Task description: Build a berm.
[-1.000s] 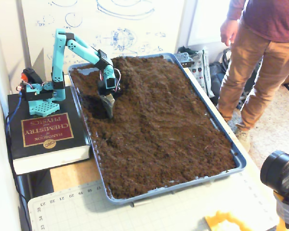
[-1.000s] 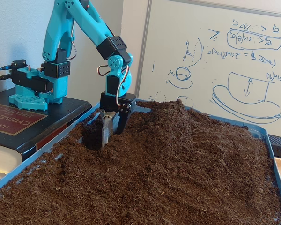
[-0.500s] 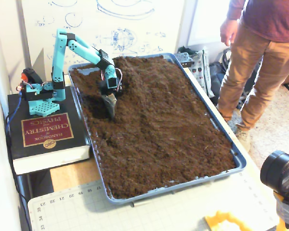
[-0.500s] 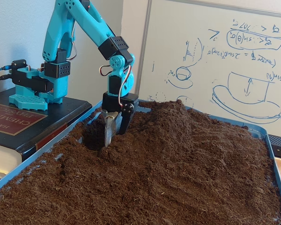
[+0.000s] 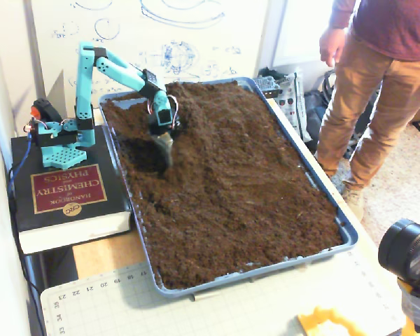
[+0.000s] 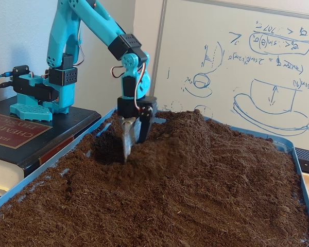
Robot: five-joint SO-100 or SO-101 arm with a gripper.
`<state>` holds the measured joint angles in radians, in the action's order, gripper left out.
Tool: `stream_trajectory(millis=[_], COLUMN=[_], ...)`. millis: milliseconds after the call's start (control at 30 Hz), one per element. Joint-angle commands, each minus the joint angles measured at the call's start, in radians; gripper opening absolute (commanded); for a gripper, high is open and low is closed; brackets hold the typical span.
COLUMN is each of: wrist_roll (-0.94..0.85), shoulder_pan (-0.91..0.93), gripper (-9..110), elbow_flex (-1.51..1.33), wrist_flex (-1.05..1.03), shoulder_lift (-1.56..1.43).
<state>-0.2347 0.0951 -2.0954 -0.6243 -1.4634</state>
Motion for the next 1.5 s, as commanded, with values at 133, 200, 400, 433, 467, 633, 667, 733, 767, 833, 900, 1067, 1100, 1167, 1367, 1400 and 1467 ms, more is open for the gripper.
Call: stream_trajectory(millis=[133,200,400,433,467,633,667,733,767,833,900,1067,1100,1167,1367,1400,1467], wrist_roll=[0.012,0.012,0.012,0.012,0.012,0.012,0.012,0.012,0.012,0.012,0.012,0.012,0.012,0.012,0.104,0.126,0.155], shoulder_pan=[0.011,0.011,0.032,0.032,0.032,0.034,0.034,0.035,0.035,0.037,0.037,0.037,0.037,0.037,0.025,0.023,0.017], gripper=[0,0,0,0,0,0,0,0,0,0,0,0,0,0,0,0,0], elbow_flex=[0.132,0.140,0.141,0.141,0.141,0.166,0.167,0.173,0.176,0.178,0.178,0.184,0.181,0.179,0.181,0.179,0.179], wrist_flex=[0.012,0.012,0.012,0.012,0.012,0.012,0.012,0.012,0.012,0.012,0.012,0.012,0.011,0.011,0.011,0.003,-0.037], shoulder_lift=[-0.123,-0.112,-0.129,-0.129,-0.129,-0.144,-0.147,-0.149,-0.152,-0.153,-0.155,-0.209,-0.216,-0.224,-0.264,-0.281,-0.316])
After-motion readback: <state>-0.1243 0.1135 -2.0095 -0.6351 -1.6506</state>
